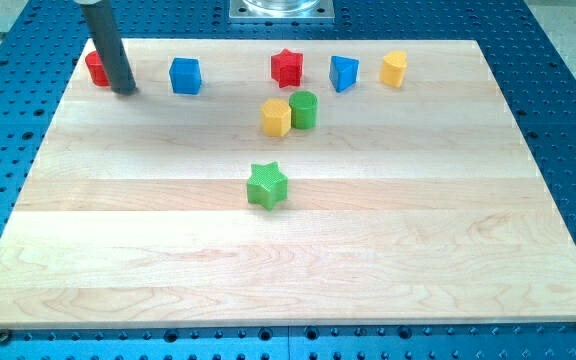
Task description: Place the blue triangle horizontal right to the green circle
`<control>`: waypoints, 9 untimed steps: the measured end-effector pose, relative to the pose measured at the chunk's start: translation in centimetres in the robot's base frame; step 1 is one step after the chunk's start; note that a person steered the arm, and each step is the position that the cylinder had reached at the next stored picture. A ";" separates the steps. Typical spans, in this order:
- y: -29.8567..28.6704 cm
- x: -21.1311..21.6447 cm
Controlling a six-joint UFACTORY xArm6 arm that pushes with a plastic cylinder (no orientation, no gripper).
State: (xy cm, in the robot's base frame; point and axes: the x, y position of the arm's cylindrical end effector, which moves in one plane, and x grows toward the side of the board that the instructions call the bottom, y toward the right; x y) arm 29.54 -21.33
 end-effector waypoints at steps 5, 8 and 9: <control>15.7 -6.7; 21.5 -9.6; 23.5 -9.7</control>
State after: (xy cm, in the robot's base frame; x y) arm 19.86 2.22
